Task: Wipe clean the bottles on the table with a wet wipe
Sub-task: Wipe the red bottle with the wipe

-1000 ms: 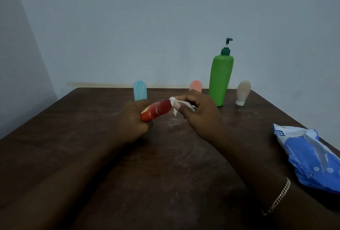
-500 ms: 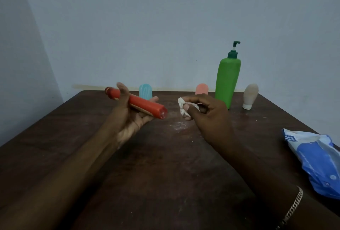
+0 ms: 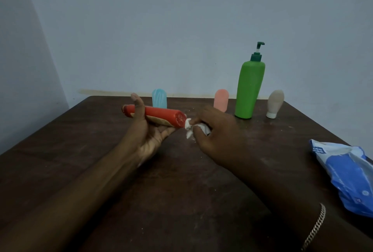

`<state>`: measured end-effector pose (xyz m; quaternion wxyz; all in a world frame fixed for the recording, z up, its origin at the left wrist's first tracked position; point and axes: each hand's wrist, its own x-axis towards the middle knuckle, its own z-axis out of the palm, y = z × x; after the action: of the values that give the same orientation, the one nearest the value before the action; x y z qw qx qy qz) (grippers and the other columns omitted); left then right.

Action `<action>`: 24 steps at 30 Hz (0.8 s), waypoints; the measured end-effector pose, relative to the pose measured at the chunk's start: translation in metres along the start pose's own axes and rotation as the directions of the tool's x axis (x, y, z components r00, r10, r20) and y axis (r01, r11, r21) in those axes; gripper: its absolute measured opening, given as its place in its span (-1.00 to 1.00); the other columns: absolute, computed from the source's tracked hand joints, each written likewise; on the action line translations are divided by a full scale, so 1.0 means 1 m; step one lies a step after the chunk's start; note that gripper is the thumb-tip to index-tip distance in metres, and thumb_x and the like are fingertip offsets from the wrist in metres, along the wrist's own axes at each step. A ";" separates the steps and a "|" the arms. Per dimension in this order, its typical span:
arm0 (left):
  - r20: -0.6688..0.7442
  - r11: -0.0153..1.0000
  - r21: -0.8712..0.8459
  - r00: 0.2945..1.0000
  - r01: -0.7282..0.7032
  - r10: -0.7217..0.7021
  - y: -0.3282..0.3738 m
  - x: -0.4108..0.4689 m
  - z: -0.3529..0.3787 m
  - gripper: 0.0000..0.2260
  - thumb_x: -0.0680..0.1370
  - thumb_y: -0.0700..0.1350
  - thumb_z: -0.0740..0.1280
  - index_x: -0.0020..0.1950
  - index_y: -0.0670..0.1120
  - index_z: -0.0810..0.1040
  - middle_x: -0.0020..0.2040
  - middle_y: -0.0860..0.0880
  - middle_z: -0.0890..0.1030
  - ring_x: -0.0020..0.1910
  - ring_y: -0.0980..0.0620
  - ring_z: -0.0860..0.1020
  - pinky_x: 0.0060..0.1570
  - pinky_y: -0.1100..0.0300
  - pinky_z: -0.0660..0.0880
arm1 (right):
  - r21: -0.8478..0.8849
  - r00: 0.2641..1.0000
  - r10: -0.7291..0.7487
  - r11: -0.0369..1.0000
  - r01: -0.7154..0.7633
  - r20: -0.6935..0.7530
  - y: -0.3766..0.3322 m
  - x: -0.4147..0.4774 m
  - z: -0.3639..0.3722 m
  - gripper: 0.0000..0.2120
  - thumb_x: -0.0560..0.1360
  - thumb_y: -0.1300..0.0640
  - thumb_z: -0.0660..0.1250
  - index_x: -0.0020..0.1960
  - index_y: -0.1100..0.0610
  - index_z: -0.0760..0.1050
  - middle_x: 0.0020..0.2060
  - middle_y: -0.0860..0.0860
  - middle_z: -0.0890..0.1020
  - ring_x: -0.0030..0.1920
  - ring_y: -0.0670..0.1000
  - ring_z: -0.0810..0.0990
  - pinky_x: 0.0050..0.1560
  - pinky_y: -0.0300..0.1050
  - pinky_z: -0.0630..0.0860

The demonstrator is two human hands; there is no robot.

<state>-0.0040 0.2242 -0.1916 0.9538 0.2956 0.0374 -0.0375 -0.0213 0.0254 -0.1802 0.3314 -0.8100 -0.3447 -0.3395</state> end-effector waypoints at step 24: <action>0.015 0.999 0.037 1.000 -0.027 0.026 -0.003 0.004 -0.001 -0.04 0.37 0.42 0.35 0.54 -0.19 0.21 0.31 -0.40 0.51 0.19 -0.36 0.60 0.05 -0.29 0.59 | -0.008 0.997 -0.053 0.999 0.054 0.058 0.001 0.001 0.000 -0.88 0.46 0.24 0.37 -0.01 0.14 0.60 -0.14 -0.03 0.58 -0.18 -0.08 0.53 -0.22 -0.04 0.53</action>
<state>-0.0004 0.2226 -0.1945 0.9488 0.3137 0.0257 -0.0277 -0.0203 0.0252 -0.1792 0.3080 -0.8116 -0.3740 -0.3263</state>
